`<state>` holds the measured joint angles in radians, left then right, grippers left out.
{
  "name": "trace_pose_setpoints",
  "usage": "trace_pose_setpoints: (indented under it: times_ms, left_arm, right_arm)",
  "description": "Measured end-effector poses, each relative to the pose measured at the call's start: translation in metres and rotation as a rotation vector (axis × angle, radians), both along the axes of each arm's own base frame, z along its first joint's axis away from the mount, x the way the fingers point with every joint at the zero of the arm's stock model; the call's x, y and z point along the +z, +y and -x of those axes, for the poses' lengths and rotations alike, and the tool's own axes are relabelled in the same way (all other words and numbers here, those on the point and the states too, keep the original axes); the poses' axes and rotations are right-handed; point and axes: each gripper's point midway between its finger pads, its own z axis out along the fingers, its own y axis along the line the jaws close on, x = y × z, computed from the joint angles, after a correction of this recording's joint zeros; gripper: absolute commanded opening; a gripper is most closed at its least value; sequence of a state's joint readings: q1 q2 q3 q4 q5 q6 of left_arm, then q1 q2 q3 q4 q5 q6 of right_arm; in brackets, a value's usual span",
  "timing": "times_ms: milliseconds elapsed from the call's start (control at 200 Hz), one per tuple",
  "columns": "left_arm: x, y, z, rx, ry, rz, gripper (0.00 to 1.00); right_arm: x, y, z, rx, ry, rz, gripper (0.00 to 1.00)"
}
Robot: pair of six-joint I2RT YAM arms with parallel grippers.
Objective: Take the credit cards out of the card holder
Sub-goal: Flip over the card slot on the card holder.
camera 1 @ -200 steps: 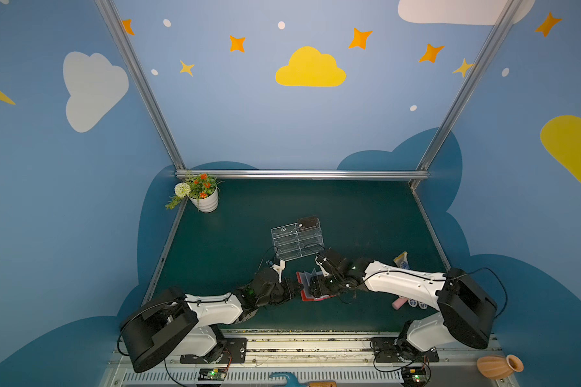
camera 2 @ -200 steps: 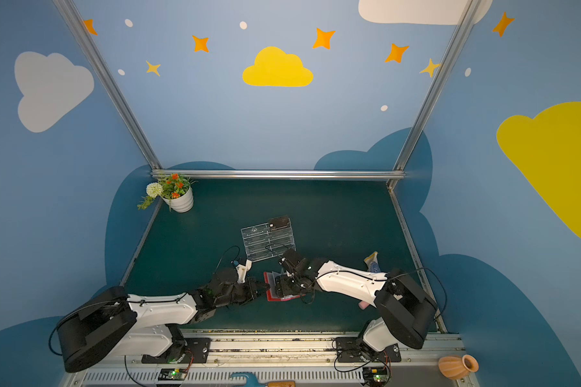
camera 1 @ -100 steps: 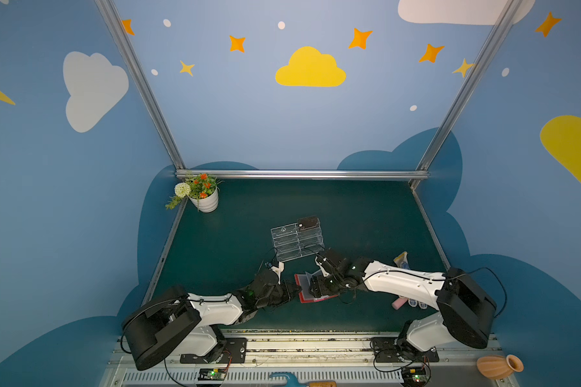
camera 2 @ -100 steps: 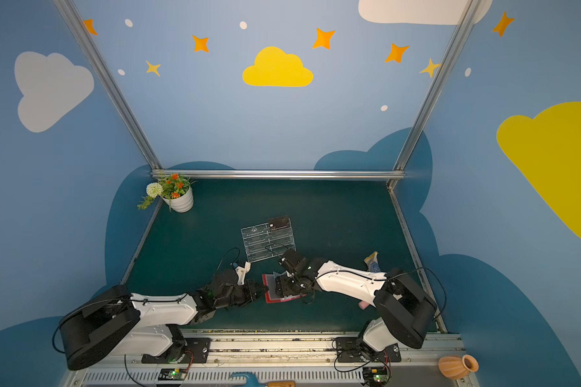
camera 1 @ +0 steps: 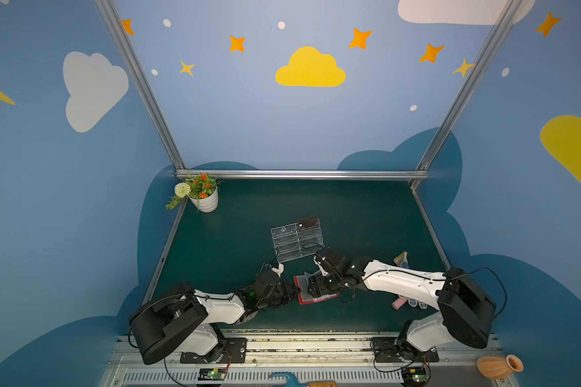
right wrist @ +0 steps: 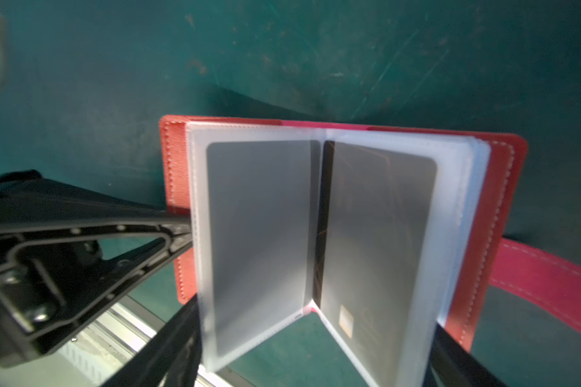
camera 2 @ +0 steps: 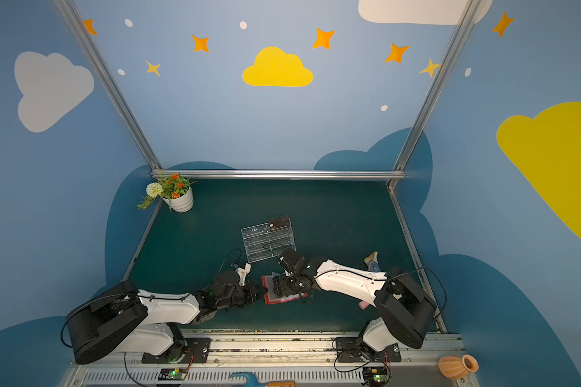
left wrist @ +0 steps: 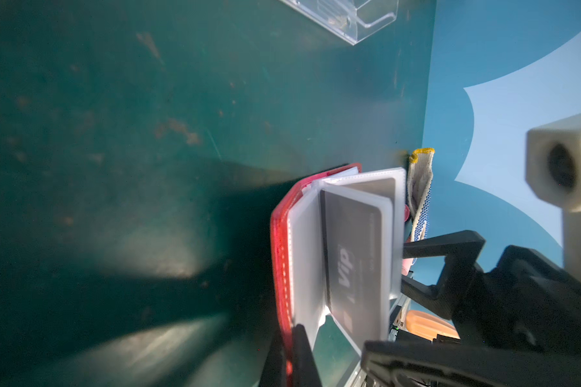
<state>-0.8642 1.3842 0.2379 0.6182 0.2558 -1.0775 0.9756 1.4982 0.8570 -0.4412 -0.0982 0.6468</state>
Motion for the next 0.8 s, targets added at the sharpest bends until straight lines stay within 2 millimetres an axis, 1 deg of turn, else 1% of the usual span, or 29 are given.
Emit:
trace_pose_setpoints:
  times_ms: [170, 481, 656, 801]
  left_arm:
    - [-0.002, 0.0, 0.0, 0.0, 0.001, -0.003, 0.05]
    - [-0.004, 0.001, 0.0, -0.002, -0.003, -0.009, 0.04]
    - [-0.005, 0.001, -0.001, -0.001, -0.008, -0.016, 0.04]
    - [-0.007, 0.003, -0.001, 0.0, -0.011, -0.029, 0.04]
  right_arm:
    - [0.003, 0.003, 0.001, 0.011, -0.003, -0.003, 0.88]
    - [0.002, -0.002, 0.001, 0.003, -0.003, 0.014, 0.87]
    - [0.01, -0.005, -0.002, -0.014, -0.015, -0.005, 0.85]
    - [0.012, -0.011, -0.004, -0.03, -0.018, -0.021, 0.8]
